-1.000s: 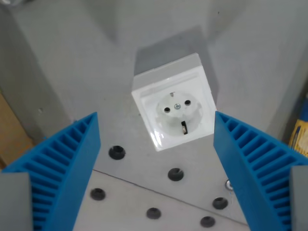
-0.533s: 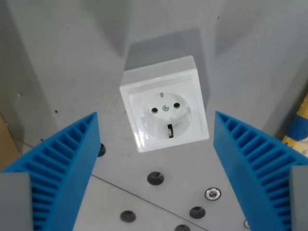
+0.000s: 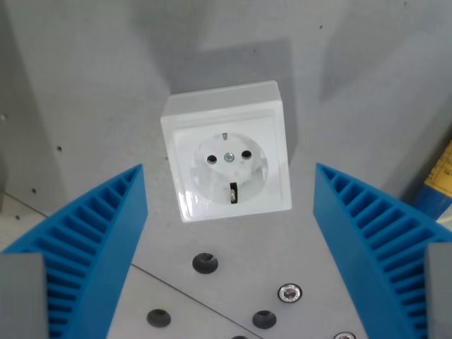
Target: Move above the white socket
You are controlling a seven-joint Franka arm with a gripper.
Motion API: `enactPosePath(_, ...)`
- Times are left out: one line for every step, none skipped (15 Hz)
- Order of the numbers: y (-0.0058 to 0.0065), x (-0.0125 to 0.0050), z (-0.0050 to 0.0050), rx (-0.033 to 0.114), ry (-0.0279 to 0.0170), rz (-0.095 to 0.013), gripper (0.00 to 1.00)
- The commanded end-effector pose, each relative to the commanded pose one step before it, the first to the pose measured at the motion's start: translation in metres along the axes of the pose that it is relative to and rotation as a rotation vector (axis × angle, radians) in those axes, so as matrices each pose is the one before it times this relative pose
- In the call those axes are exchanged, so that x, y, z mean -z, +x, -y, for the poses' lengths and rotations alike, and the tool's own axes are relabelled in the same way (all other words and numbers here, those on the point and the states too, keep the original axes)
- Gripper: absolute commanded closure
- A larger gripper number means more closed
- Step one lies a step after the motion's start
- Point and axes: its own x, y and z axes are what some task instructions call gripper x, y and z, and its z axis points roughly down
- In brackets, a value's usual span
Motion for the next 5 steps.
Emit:
enactPosePath(-0.00883,-0.0047,0.00024,0.0925,-0.02261,-0.1539,0.0)
enactPosePath(-0.00044,-0.00025,-0.00012,-0.0018,-0.00017,-0.0008,0.0)
enactPosePath(-0.00038,-0.0002,-0.00007,-0.0041,0.0,-0.0006,0.0)
enactPosePath(-0.00033,-0.00012,-0.00003,-0.0048,-0.0002,-0.0002,0.0)
enactPosePath(-0.00028,-0.00005,0.00003,-0.0033,0.0004,0.0002,0.0)
